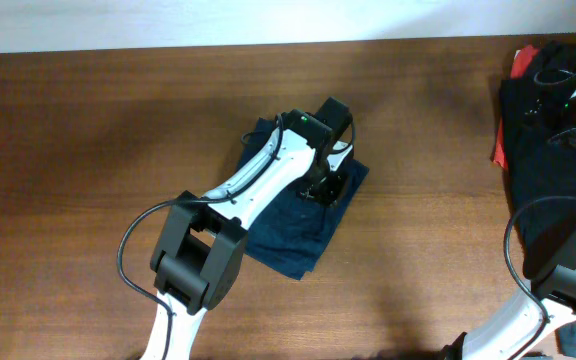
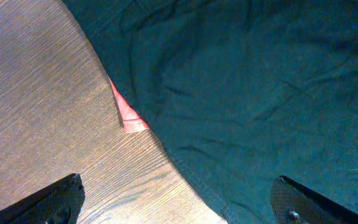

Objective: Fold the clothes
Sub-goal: 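Lower the folded edge with the left gripper and release it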

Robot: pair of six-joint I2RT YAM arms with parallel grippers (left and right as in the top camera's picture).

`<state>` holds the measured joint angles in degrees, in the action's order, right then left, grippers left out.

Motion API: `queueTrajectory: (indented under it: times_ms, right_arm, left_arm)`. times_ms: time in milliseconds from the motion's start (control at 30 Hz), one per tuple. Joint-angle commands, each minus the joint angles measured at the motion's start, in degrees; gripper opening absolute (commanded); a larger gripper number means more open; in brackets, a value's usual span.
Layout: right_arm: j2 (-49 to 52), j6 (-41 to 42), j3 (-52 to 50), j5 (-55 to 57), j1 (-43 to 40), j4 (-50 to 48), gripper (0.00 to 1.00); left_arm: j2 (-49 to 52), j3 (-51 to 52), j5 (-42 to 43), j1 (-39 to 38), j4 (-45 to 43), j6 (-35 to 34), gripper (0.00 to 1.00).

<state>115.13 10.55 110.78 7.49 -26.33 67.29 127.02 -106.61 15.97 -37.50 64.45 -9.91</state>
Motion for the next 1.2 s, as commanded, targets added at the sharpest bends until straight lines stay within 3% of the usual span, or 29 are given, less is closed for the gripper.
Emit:
queueTrajectory:
  times_ms: [0, 100, 200, 500, 633, 767, 1000, 1167]
  right_arm:
    - [-0.4, 0.5, 0.6, 0.5, 0.0, 0.0, 0.99]
    - [-0.4, 0.5, 0.6, 0.5, 0.1, 0.0, 0.99]
    - [-0.4, 0.5, 0.6, 0.5, 0.0, 0.0, 0.99]
    - [-0.4, 0.5, 0.6, 0.5, 0.0, 0.0, 0.99]
    - [-0.4, 0.5, 0.6, 0.5, 0.1, 0.0, 0.99]
    - [-0.4, 0.5, 0.6, 0.5, 0.0, 0.0, 0.99]
    - [-0.4, 0.5, 0.6, 0.5, 0.0, 0.0, 0.99]
    - [-0.4, 0.5, 0.6, 0.5, 0.0, 0.0, 0.99]
  left_arm:
    - [-0.6, -3.4, 0.3, 0.9, 3.7, 3.6, 0.33]
    - [-0.6, -4.1, -3.8, 3.3, 11.1, 3.6, 0.15]
    - [-0.6, -1.5, -3.5, 3.8, 12.4, 3.6, 0.01]
    - [-0.6, 15.7, 4.7, -0.4, -1.6, 3.1, 0.01]
    - [-0.6, 14.4, 4.9, -0.6, -2.8, 1.4, 0.01]
    - [-1.1, 2.8, 4.4, -0.6, 0.2, 1.4, 0.01]
    - [0.3, -0.1, -9.4, -0.6, -15.0, 1.4, 0.01]
    - [6.2, -0.1, -9.2, -0.7, -21.7, 1.4, 0.00]
